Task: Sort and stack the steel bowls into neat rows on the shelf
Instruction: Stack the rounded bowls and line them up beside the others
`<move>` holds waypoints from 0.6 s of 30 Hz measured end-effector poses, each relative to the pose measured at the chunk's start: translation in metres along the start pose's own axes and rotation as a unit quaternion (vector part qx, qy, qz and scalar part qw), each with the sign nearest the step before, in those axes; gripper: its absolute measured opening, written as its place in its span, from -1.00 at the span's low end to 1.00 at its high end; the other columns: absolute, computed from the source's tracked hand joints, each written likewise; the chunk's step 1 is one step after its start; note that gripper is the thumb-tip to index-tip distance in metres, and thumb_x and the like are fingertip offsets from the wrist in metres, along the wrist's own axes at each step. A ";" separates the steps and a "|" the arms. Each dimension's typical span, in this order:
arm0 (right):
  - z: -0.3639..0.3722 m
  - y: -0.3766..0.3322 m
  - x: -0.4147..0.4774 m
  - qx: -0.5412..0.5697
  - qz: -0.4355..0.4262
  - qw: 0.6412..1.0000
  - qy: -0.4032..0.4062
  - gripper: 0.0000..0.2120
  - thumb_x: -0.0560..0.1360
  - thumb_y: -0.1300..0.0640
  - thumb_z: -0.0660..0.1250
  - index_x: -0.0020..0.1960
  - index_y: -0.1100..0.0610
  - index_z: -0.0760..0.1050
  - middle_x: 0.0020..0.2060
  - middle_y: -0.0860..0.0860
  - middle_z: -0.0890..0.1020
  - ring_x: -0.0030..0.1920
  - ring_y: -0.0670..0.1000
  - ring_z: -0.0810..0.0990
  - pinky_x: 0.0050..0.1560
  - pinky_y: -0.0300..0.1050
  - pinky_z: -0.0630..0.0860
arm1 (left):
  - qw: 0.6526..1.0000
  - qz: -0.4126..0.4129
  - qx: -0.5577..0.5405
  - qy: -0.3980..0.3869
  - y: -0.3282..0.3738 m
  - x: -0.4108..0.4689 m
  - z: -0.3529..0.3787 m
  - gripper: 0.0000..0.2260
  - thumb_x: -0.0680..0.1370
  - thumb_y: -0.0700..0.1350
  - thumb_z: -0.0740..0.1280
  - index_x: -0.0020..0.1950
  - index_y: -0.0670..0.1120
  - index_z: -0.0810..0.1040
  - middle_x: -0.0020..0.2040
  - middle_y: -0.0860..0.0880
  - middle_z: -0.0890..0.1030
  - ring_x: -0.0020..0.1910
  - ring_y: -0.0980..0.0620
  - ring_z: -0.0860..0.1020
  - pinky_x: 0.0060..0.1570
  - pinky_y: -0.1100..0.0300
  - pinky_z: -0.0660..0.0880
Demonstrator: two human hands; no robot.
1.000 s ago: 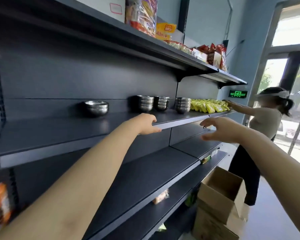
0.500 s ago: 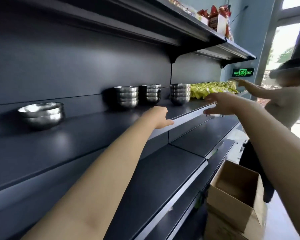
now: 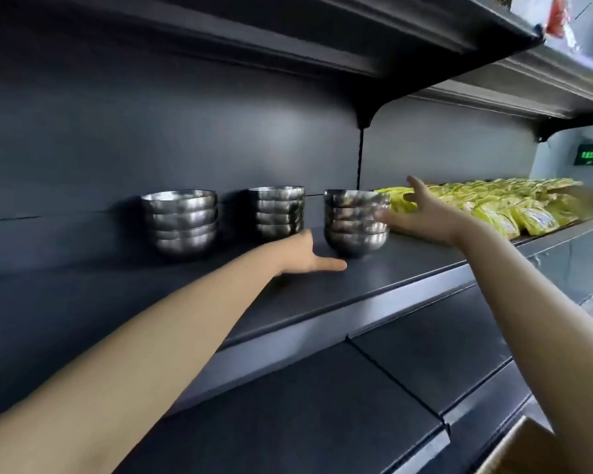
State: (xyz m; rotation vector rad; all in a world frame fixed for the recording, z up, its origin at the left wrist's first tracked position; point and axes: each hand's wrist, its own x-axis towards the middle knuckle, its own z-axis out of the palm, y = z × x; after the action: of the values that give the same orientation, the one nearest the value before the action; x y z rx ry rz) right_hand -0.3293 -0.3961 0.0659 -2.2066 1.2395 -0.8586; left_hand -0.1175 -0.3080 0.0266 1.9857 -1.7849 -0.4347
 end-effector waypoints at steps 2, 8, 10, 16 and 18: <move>-0.001 0.011 0.026 0.053 -0.009 0.998 -0.035 0.07 0.33 -0.26 0.42 0.59 0.00 -0.16 0.52 0.03 0.24 0.48 0.06 0.26 0.35 -0.08 0.21 | 0.999 -0.013 -0.050 0.005 0.003 0.018 0.012 0.17 0.14 0.48 0.43 0.58 -0.01 0.05 0.55 0.03 0.18 0.49 0.03 0.21 0.45 0.08 0.23; 0.012 0.036 0.076 0.280 -0.017 0.948 -0.148 0.00 0.37 0.05 0.44 0.58 -0.11 -0.15 -0.02 -0.12 0.59 -0.10 -0.15 0.62 0.05 -0.06 0.49 | 0.991 -0.038 -0.128 0.006 0.004 0.040 0.029 -0.21 0.41 0.29 0.42 0.51 0.14 0.09 0.40 0.26 0.30 0.41 0.27 0.23 0.25 0.45 0.14; 0.016 0.044 0.089 0.327 -0.029 0.930 -0.163 0.02 0.33 0.08 0.47 0.58 -0.12 -0.09 -0.08 -0.11 0.60 -0.15 -0.13 0.64 0.07 -0.03 0.51 | 0.982 -0.050 -0.181 0.020 0.004 0.046 0.027 -0.13 0.40 0.31 0.40 0.56 0.13 0.01 0.48 0.22 0.25 0.43 0.23 0.23 0.32 0.42 0.14; 0.025 0.059 0.112 0.412 -0.067 0.883 -0.217 0.17 0.10 0.04 0.65 0.56 -0.03 0.08 0.40 0.21 0.42 0.30 0.09 0.52 0.32 0.08 0.41 | 0.958 -0.035 -0.268 0.096 0.001 0.068 0.034 -0.32 0.47 0.10 0.44 0.49 -0.02 0.21 0.37 0.14 0.45 0.26 0.26 0.42 0.25 0.34 0.29; 0.030 0.065 0.118 0.418 -0.083 0.879 -0.216 0.13 0.10 -0.01 0.66 0.53 0.01 0.15 0.37 0.20 0.44 0.31 0.11 0.50 0.40 0.14 0.33 | 0.947 -0.021 -0.301 0.109 -0.004 0.071 0.035 -0.53 0.49 0.01 0.45 0.33 0.04 0.35 0.25 0.13 0.55 0.20 0.31 0.48 0.27 0.32 0.33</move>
State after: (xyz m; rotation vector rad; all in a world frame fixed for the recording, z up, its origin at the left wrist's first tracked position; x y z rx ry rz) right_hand -0.2985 -0.5276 0.0364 -1.6469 0.3429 -0.7131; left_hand -0.1227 -0.3820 -0.0017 1.5669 -1.2734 -0.6534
